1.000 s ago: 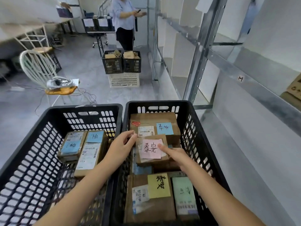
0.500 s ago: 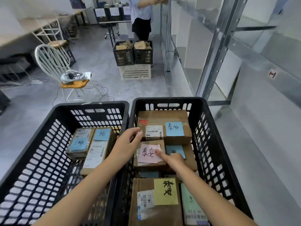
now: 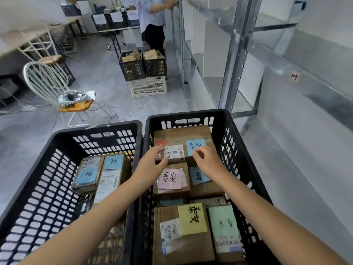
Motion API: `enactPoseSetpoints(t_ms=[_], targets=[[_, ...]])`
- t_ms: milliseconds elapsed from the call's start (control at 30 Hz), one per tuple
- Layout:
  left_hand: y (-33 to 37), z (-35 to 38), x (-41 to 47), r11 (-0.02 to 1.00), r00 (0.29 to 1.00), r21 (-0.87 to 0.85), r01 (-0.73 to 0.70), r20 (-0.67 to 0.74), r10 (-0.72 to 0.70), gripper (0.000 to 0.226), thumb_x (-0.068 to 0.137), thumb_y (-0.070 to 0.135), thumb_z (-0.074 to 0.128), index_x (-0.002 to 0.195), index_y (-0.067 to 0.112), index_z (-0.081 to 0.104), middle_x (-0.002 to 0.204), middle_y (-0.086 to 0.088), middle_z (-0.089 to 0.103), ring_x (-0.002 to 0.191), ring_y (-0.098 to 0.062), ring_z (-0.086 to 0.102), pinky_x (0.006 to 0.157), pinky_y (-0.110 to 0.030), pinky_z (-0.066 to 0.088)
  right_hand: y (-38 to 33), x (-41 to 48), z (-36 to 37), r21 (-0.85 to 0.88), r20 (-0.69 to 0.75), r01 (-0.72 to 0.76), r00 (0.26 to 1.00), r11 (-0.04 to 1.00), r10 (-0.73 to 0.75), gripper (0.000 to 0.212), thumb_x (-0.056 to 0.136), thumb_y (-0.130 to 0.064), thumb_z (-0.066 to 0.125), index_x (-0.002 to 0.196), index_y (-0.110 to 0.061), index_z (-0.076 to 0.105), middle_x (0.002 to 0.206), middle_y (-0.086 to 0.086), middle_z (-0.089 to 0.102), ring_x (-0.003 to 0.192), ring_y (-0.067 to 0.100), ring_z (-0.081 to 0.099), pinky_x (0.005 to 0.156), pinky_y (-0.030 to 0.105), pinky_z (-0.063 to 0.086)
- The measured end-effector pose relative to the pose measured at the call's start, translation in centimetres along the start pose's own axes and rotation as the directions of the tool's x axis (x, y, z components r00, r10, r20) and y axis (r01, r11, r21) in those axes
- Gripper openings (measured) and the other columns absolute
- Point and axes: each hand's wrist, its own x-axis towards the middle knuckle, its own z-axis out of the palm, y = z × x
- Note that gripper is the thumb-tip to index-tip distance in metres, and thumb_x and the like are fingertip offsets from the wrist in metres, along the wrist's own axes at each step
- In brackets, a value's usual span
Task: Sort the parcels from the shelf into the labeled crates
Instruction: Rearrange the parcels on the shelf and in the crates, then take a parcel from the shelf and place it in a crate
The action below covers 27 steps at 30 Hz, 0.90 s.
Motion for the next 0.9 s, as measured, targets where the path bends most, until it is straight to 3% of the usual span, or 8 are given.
enactPoseSetpoints(t_ms=[100,200,367,600,767,900], targets=[[0.6,-0.6,-0.4,0.992,0.994,0.091,-0.086,0.072,0.08,0.05,0.099,0.029,0.056,0.146,0.018,0.042,0.151,0.003,0.044,0.139,-0.011,0.039,0.112,-0.026,0.029,-1.0,-1.5,-1.7,-0.07,0.021,0.058,0.998,0.996,-0.057,0.041,0.103,-0.038,0.045,0.137,-0.017,0.055,0.141,-0.003,0.051,0.129,0.013,0.048,0.1,0.027,0.038],[1.4,-1.7,-0.7,0.97,0.979,0.163,-0.181,0.126,0.161,0.054,0.1,0.031,0.054,0.149,0.017,0.038,0.155,0.003,0.037,0.143,-0.011,0.033,0.116,-0.026,0.024,-1.8,-3.7,-3.5,-0.154,0.02,0.077,0.997,0.985,-0.075,0.048,0.103,-0.041,0.046,0.145,-0.02,0.047,0.149,-0.005,0.045,0.135,0.013,0.045,0.109,0.031,0.038],[3.0,-3.1,-1.4,0.933,0.94,0.163,-0.321,0.173,0.294,0.057,0.1,0.035,0.053,0.151,0.017,0.034,0.159,0.003,0.031,0.147,-0.01,0.025,0.119,-0.025,0.016,-4.0,-8.3,-6.4,-0.28,-0.058,0.069,0.994,0.957,-0.089,0.049,0.104,-0.035,0.047,0.149,-0.018,0.041,0.151,-0.004,0.043,0.135,0.014,0.044,0.102,0.024,0.035],[4.1,-4.8,-4.2,0.829,0.825,0.12,-0.547,0.243,0.509,0.06,0.1,0.035,0.053,0.153,0.018,0.031,0.161,0.006,0.025,0.149,-0.007,0.018,0.117,-0.021,0.01,-8.2,-14.4,-7.8,-0.376,-0.233,-0.074,0.972,0.924,-0.018,0.049,0.104,-0.037,0.045,0.149,-0.019,0.039,0.15,0.001,0.046,0.134,0.019,0.046,0.107,0.036,0.041],[5.2,-6.0,-5.9,0.742,0.734,0.092,-0.664,0.272,0.623,0.06,0.1,0.037,0.052,0.153,0.019,0.031,0.161,0.005,0.025,0.148,-0.009,0.019,0.115,-0.02,0.01,-10.4,-19.5,-7.7,-0.401,-0.356,-0.17,0.934,0.9,0.018,0.044,0.103,-0.036,0.047,0.144,-0.021,0.044,0.14,0.0,0.053,0.126,0.019,0.052,0.098,0.031,0.043],[7.1,-5.0,-8.6,0.686,0.645,0.012,-0.728,0.352,0.678,0.062,0.1,0.041,0.049,0.154,0.02,0.027,0.162,0.005,0.02,0.149,-0.012,0.02,0.12,-0.028,0.015,-11.1,-24.4,-7.2,-0.401,-0.454,-0.28,0.888,0.872,0.076,0.051,0.103,-0.037,0.046,0.15,-0.019,0.037,0.155,0.001,0.04,0.139,0.019,0.041,0.113,0.035,0.035]])
